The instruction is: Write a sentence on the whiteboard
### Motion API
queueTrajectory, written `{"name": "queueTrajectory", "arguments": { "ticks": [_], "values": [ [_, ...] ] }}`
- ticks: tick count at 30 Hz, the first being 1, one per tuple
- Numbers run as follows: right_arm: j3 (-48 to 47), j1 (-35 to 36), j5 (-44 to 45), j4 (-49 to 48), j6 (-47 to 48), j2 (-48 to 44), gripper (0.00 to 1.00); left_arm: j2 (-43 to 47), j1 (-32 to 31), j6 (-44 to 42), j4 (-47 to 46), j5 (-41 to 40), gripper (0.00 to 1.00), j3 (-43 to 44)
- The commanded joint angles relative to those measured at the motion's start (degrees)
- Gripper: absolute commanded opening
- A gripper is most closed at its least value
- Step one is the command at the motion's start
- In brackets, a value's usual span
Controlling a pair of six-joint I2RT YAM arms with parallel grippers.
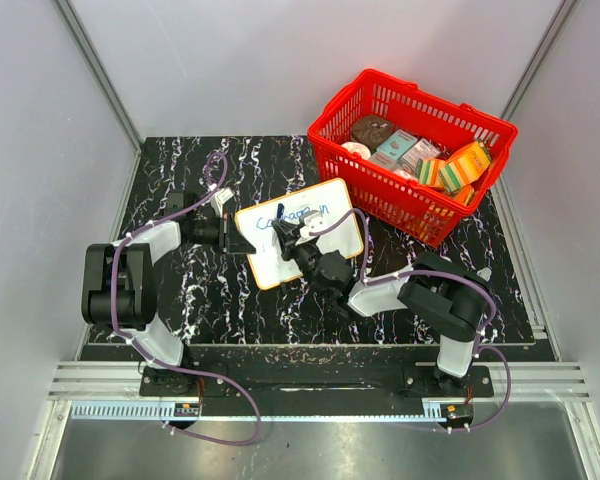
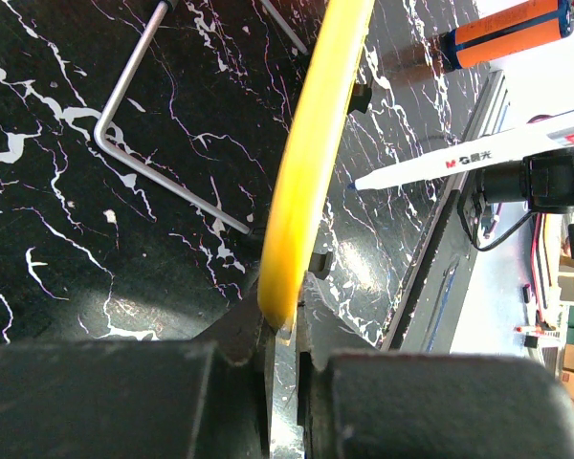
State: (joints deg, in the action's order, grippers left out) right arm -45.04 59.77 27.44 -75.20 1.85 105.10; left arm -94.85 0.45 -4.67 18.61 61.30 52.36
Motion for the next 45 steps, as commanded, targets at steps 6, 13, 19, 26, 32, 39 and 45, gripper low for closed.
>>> {"name": "queueTrajectory", "arguments": {
  "ticks": [6,13,19,26,32,39,45],
  "values": [
    [-3.48,-0.79,-0.2,-12.43,0.53,1.68,0.0,0.01,0.26,-5.0,-2.62,-10.14,0.0,0.11],
    [-3.92,-1.23,0.07,-12.78,-0.09,3.27,0.0,0.01,0.26,-5.09,-2.44,-10.06,0.0,0.2],
    [-3.48,-1.32,-0.28,-12.69,-0.35,3.27,0.0,0.02,0.34,-5.27,-2.44,-10.06,0.0,0.11],
    [-4.18,-1.67,-0.37,-12.78,-0.44,3.36,0.0,-0.25,0.17,-5.35,-2.44,-10.06,0.0,0.11],
    [-4.53,-1.76,-0.46,-12.78,-0.88,3.36,0.0,-0.16,0.08,-5.53,-2.35,-10.06,0.0,0.2],
    [-4.45,-1.67,-0.99,-13.83,-1.41,3.8,0.0,0.1,0.08,-5.62,-2.35,-10.23,0.0,0.11],
    [-4.01,-1.76,-1.07,-13.75,-1.41,4.24,0.0,-0.07,-0.01,-5.62,-2.35,-10.15,0.0,0.2]
  ]
}}
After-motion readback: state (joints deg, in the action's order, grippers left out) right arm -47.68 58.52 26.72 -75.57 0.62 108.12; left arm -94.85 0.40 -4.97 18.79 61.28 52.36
